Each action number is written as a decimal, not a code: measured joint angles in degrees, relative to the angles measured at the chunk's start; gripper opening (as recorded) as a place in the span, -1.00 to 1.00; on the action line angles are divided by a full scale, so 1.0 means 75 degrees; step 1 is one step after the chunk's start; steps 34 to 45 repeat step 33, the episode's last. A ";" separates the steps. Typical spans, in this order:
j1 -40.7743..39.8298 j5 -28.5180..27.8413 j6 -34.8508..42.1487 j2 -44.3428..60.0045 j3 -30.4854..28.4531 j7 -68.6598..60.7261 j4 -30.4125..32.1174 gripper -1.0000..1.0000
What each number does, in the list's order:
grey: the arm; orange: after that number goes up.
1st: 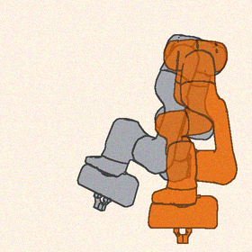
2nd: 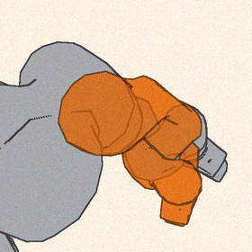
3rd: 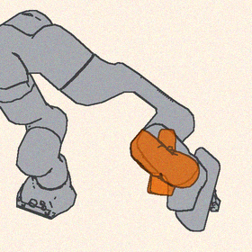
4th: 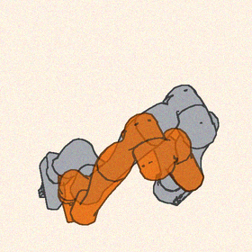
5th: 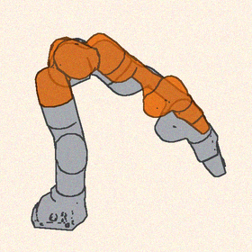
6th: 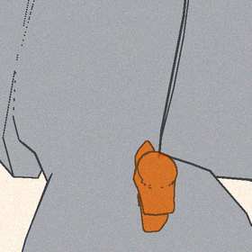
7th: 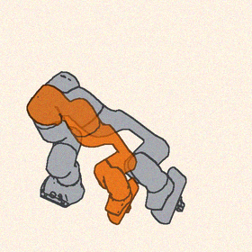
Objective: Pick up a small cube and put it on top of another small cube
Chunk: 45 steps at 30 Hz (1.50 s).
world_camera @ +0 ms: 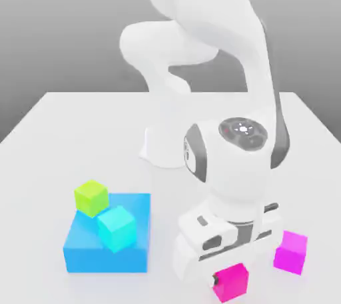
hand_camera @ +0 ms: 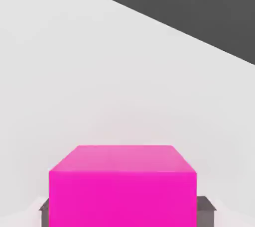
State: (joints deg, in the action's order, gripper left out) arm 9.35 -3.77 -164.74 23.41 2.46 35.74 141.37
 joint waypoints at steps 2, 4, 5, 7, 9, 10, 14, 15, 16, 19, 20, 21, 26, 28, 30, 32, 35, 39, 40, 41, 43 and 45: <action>-0.0006 -0.0005 0.0004 -0.0004 0.0006 0.0003 0.0002 -1.00; -0.0075 0.0031 0.0336 -0.0418 0.0085 -0.0030 0.0083 -1.00; -0.0102 0.0074 0.0542 -0.0672 0.0121 -0.0061 0.0132 -1.00; -0.0168 0.0160 0.0966 -0.1209 0.0181 -0.0114 0.0243 -1.00; -0.0370 0.0227 0.1281 -0.1761 -0.0047 0.0064 0.0476 -1.00; -0.0491 0.0238 0.1423 -0.2038 -0.0197 0.0198 0.0609 -1.00; -0.1358 0.0149 0.1967 -0.3146 -0.0781 0.0871 0.1166 -1.00; -0.1620 0.0110 0.2101 -0.3423 -0.0866 0.1055 0.1306 -1.00; -0.1780 0.0072 0.2236 -0.3700 -0.0934 0.1237 0.1447 -1.00; -0.2276 -0.0055 0.2640 -0.4531 -0.1204 0.1794 0.1869 -1.00; -0.2464 -0.0104 0.2775 -0.4809 -0.1317 0.1982 0.2010 -1.00; -0.2677 -0.0149 0.2910 -0.5087 -0.1409 0.2171 0.2150 -1.00; -0.3515 -0.0264 0.3037 -0.5824 -0.1758 0.2845 0.2752 -1.00; -0.3532 -0.0223 0.2478 -0.5386 -0.1812 0.2842 0.2876 -1.00; -0.3507 -0.0170 0.1847 -0.4863 -0.1860 0.2805 0.2986 -1.00; -0.3498 -0.0154 0.1659 -0.4706 -0.1874 0.2793 0.3018 1.00; -0.3498 -0.0154 0.1659 -0.4706 -0.1874 0.2793 0.3018 1.00; -0.3498 -0.0154 0.1659 -0.4706 -0.1874 0.2793 0.3018 1.00; -0.3498 -0.0154 0.1659 -0.4706 -0.1874 0.2793 0.3018 1.00; -0.3498 -0.0154 0.1659 -0.4706 -0.1874 0.2793 0.3018 1.00; -0.3498 -0.0154 0.1659 -0.4706 -0.1874 0.2793 0.3018 1.00; -0.3498 -0.0154 0.1659 -0.4706 -0.1874 0.2793 0.3018 1.00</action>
